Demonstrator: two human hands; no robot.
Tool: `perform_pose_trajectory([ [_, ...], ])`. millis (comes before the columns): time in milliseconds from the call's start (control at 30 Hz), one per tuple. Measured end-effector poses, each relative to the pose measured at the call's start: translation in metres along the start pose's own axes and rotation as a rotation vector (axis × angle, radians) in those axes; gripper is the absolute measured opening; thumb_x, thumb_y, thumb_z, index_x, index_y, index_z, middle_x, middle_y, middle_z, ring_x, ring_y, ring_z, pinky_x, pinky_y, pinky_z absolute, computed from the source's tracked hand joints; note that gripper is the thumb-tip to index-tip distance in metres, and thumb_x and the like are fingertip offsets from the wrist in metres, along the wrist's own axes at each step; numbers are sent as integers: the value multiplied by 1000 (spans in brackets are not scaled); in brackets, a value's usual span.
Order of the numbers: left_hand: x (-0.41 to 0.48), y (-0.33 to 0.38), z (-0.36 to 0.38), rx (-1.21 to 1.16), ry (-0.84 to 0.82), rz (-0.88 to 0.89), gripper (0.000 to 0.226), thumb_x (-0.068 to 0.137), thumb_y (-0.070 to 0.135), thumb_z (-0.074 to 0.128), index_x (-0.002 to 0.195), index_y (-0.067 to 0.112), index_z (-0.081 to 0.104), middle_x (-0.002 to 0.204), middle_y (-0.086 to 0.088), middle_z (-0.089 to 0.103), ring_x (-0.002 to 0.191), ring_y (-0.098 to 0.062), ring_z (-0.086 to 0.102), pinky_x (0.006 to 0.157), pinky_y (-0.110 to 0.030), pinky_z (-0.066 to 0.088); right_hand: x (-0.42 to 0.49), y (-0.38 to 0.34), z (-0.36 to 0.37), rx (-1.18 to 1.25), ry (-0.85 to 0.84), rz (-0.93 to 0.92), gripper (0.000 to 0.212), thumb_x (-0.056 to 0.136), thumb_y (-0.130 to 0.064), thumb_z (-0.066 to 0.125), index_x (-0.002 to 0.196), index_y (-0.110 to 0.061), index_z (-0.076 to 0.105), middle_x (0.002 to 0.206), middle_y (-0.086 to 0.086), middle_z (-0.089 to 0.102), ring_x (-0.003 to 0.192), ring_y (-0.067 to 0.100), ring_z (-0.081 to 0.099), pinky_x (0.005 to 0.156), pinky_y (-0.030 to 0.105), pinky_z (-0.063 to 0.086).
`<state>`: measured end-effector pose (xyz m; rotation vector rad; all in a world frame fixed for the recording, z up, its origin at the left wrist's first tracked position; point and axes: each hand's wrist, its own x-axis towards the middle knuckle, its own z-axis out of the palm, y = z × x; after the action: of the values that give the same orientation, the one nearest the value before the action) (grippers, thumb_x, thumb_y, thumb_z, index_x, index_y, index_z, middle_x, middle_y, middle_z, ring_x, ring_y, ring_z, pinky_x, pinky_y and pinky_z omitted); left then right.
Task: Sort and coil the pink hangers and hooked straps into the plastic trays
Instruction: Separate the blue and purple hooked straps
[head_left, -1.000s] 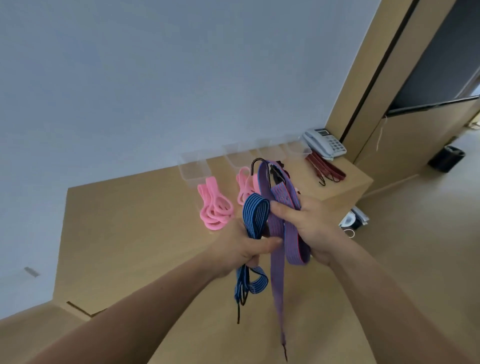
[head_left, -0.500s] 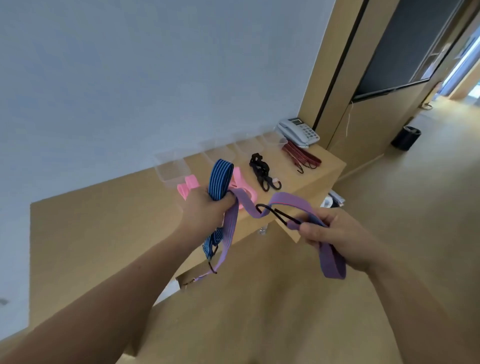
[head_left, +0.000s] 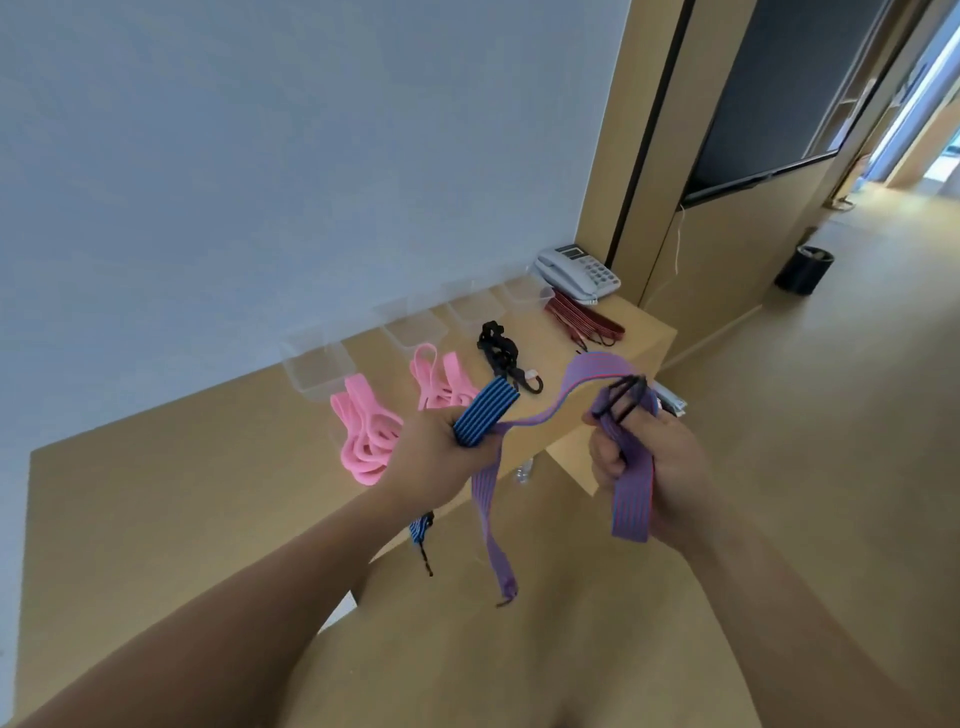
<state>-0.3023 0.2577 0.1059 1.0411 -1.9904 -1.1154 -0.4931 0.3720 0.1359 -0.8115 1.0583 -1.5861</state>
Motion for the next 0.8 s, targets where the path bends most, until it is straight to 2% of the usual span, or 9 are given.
perform_pose_trajectory([
  [67,15,8,4,-42,37,-85,20,84,17,71,68,6,65,39,11,39,37,-5,32,41,-20,27,3,-7,-18,-75,-94,84,24,75,-38,68,75,-15,73,57,5,48,46,10,36,43,20,30],
  [167,36,26,12,-173,58,-170,25,81,14,70,78,-11,64,42,-1,44,35,-14,38,41,-23,33,9,-23,-44,-497,-149,163,44,69,-45,74,83,-3,72,61,3,54,53,11,41,52,21,30],
  [267,50,54,25,-253,-13,-169,29,77,19,71,70,-8,63,44,-18,47,35,-22,42,42,-27,36,19,-42,-64,-696,-76,153,25,75,-41,75,88,-20,78,61,-10,55,47,4,38,47,18,27],
  [333,57,70,38,-292,-65,-146,31,70,27,72,66,-3,65,51,-29,52,37,-25,42,42,-26,35,27,-51,-75,-711,-25,128,23,88,-40,66,87,-20,78,60,-16,58,45,1,39,46,16,29],
  [467,72,102,66,-360,-151,-67,32,72,30,71,67,0,66,53,-18,62,35,-20,42,40,-22,34,36,-58,-86,-745,-101,171,33,96,-41,54,100,-13,70,53,-19,59,42,-1,44,41,12,29],
  [533,80,115,79,-365,-158,-28,33,75,29,73,68,-2,67,55,-22,62,34,-19,41,40,-22,34,36,-58,-92,-710,-179,133,27,96,-33,56,112,-14,66,55,-18,59,45,-2,49,42,9,30],
  [600,86,125,94,-353,-161,-3,26,81,21,73,60,8,67,44,-8,56,33,-17,41,39,-19,33,36,-60,-100,-655,-232,88,24,96,-22,58,116,-9,61,60,-23,61,46,-2,49,44,7,31],
  [700,93,138,112,-368,-161,32,25,85,14,72,60,16,68,55,-6,67,32,-14,43,39,-19,35,35,-67,-114,-655,-304,74,26,88,-12,70,112,-4,61,79,-20,67,52,-2,50,49,9,37],
  [800,100,152,126,-399,-165,75,15,87,15,70,74,8,71,69,-8,74,32,-15,43,41,-22,37,37,-67,-132,-776,-282,82,23,88,-17,71,101,1,63,61,-12,55,55,4,45,57,18,37],
])
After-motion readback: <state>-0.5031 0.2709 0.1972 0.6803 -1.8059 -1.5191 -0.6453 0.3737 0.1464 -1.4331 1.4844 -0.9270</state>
